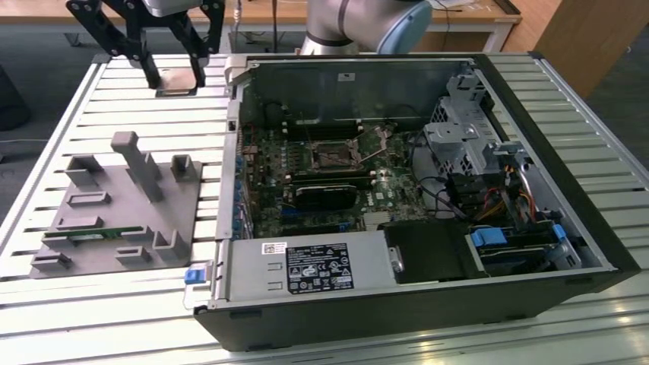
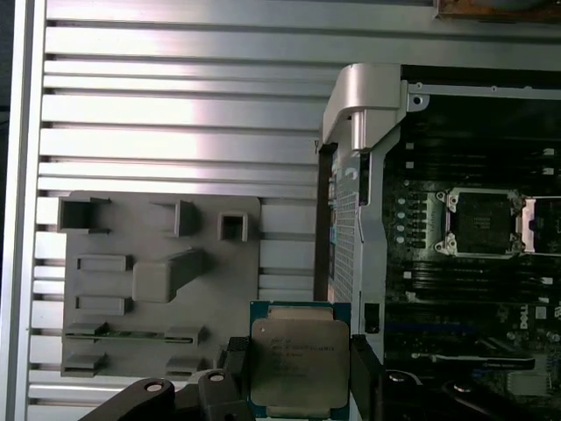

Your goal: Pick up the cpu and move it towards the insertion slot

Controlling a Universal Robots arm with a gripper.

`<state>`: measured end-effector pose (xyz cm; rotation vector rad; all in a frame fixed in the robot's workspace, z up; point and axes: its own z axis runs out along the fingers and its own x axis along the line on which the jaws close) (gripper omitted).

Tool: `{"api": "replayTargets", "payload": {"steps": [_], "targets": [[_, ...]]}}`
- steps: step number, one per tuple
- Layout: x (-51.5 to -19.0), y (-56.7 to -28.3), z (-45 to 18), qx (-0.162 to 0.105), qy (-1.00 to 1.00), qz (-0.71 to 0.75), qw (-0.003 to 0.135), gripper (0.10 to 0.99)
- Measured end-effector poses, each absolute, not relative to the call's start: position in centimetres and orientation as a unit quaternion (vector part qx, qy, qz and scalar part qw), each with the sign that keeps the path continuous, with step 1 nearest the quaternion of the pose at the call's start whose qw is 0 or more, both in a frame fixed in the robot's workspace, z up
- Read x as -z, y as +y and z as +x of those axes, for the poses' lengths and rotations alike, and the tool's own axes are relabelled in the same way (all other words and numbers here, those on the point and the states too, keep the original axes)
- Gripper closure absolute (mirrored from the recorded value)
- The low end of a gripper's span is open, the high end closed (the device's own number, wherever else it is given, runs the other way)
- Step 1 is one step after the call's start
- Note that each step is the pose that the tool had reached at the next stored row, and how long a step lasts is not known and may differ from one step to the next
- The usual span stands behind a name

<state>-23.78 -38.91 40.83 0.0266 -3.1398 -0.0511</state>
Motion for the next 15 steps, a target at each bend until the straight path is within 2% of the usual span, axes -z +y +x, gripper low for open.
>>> {"api": "replayTargets", "payload": {"steps": [15], "targets": [[-40.8, -38.0, -19.8, 0.016, -1.0, 0.008, 0.001, 0.545]]}}
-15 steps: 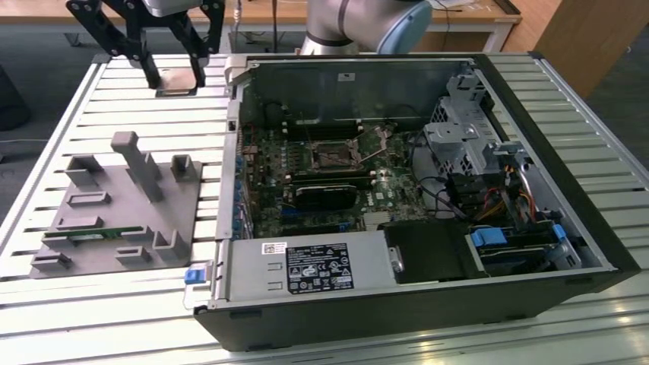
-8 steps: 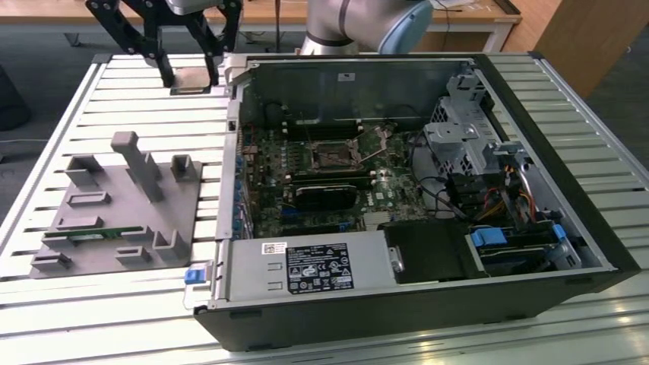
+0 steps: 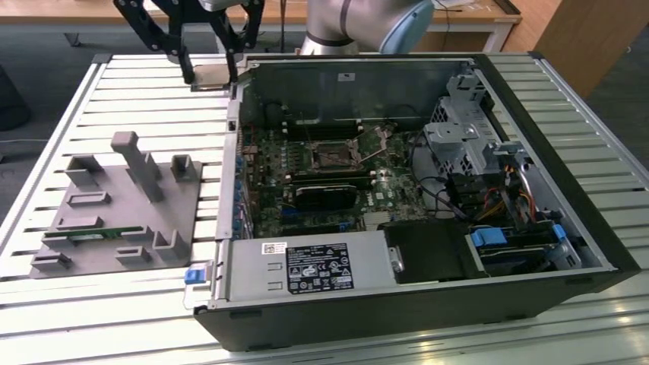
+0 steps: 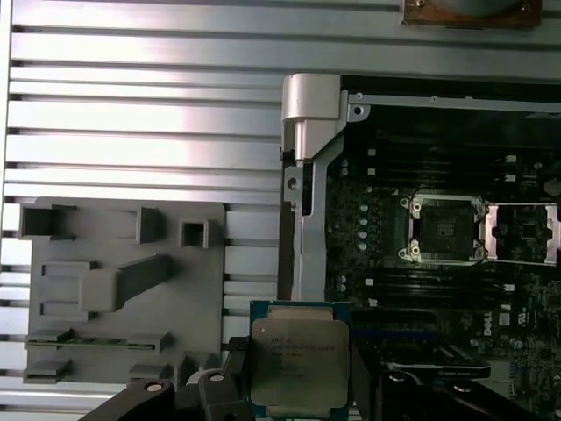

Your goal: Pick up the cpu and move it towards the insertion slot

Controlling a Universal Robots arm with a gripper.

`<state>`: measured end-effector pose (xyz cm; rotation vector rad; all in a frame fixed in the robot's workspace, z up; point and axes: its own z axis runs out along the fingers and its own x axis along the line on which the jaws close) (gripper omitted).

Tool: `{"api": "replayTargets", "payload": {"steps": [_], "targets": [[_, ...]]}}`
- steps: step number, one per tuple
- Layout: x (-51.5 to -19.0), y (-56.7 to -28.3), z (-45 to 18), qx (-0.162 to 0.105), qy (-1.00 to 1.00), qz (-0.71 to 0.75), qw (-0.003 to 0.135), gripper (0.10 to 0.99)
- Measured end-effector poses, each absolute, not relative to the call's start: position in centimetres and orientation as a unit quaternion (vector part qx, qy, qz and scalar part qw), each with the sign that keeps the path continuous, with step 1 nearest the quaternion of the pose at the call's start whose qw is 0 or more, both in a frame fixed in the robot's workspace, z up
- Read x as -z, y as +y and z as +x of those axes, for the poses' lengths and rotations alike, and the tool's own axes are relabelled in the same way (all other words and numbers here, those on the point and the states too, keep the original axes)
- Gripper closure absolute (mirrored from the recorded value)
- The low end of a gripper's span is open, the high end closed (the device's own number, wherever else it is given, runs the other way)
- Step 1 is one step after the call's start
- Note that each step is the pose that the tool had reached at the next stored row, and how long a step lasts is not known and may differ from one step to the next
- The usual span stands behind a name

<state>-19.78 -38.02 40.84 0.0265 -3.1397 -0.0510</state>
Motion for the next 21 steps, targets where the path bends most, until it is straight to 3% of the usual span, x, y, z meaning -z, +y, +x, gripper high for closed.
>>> {"api": "replayTargets", "payload": {"steps": [21], "targets": [[-40.8, -36.5, -14.5, 0.016, -1.0, 0.008, 0.001, 0.545]]}}
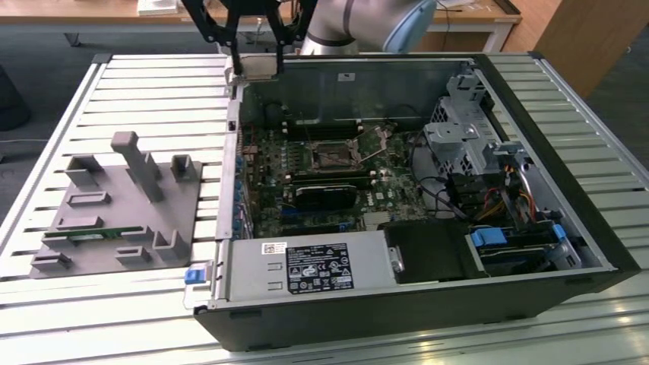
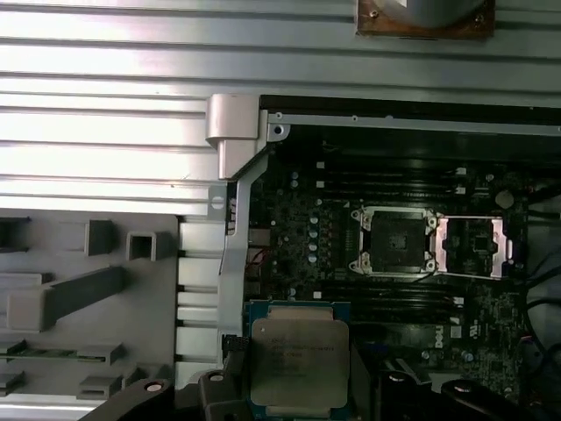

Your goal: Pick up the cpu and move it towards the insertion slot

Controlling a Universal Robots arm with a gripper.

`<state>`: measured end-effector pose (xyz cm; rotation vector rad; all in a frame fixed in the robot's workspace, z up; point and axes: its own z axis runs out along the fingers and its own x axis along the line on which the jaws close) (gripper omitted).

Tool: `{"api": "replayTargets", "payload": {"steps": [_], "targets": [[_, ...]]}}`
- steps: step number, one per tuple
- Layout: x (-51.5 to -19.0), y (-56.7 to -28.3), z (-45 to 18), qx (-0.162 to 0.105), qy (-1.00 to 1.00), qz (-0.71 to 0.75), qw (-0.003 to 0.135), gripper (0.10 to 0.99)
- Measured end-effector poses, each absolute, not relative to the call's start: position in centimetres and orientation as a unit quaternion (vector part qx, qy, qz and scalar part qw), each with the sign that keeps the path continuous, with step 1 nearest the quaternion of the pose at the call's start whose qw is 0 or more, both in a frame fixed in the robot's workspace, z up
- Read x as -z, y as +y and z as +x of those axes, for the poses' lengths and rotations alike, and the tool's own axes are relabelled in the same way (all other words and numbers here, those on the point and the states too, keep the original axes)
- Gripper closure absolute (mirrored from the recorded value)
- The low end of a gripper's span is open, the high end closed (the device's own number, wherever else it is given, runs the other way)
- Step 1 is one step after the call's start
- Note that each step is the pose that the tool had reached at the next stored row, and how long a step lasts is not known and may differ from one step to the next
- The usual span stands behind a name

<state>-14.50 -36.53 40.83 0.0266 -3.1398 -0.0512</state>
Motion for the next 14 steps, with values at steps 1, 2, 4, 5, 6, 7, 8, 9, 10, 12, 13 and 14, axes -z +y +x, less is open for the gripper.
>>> {"api": "replayTargets", "payload": {"steps": [1, 2, 4, 5, 6, 7, 8, 9, 10, 12, 13, 14], "targets": [[-40.8, -36.5, -14.3, 0.016, -1.0, 0.008, 0.001, 0.545], [-40.8, -36.4, -14.0, 0.016, -1.0, 0.008, 0.001, 0.545], [-40.8, -36.2, -13.5, 0.016, -1.0, 0.008, 0.001, 0.545], [-40.8, -36.1, -13.2, 0.016, -1.0, 0.008, 0.001, 0.545], [-40.8, -36.0, -12.9, 0.016, -1.0, 0.008, 0.001, 0.545], [-40.8, -36.0, -12.7, 0.016, -1.0, 0.008, 0.001, 0.545], [-40.8, -35.9, -12.4, 0.016, -1.0, 0.008, 0.001, 0.545], [-40.8, -35.8, -12.2, 0.016, -1.0, 0.008, 0.001, 0.545], [-40.8, -35.7, -11.9, 0.016, -1.0, 0.008, 0.001, 0.545], [-40.8, -35.6, -11.4, 0.016, -1.0, 0.008, 0.001, 0.545], [-40.8, -35.5, -11.1, 0.016, -1.0, 0.008, 0.001, 0.545], [-40.8, -35.4, -10.9, 0.016, -1.0, 0.008, 0.001, 0.545]]}}
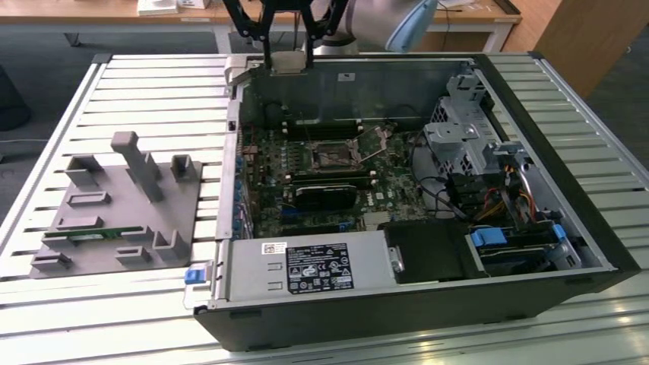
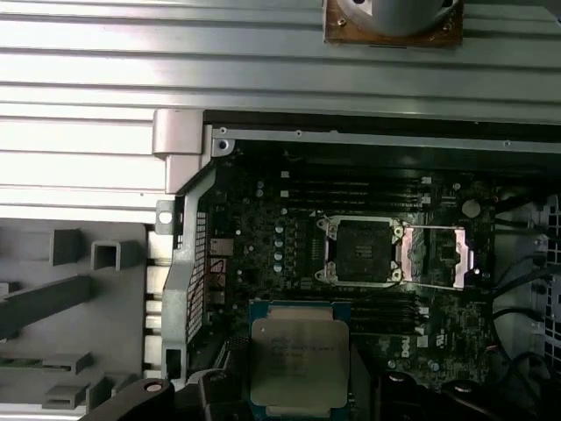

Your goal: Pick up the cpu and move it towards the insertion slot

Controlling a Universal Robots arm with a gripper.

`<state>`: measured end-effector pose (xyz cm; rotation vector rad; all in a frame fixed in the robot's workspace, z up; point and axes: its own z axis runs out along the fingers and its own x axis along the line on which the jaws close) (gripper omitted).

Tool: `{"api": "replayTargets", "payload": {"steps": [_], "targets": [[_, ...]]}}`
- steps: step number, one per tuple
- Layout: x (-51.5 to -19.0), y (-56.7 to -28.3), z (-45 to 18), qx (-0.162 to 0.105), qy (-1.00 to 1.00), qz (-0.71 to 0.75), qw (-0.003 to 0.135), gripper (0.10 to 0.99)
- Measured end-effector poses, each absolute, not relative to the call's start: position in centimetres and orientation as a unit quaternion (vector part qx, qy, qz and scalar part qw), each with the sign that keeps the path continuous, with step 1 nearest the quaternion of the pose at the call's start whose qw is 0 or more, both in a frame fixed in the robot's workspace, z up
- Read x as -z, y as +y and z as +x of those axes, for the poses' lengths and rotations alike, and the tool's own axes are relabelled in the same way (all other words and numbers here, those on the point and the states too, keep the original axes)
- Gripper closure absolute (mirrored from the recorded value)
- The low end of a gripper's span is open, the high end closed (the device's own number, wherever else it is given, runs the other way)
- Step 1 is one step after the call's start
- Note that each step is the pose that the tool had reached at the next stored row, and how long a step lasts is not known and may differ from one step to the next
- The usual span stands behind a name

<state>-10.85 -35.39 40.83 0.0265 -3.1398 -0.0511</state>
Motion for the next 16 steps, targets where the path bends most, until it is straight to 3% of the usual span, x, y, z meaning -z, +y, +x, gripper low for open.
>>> {"api": "replayTargets", "payload": {"steps": [16], "targets": [[-40.8, -33.9, -6.9, 0.016, -1.0, 0.008, 0.0, 0.545]]}}
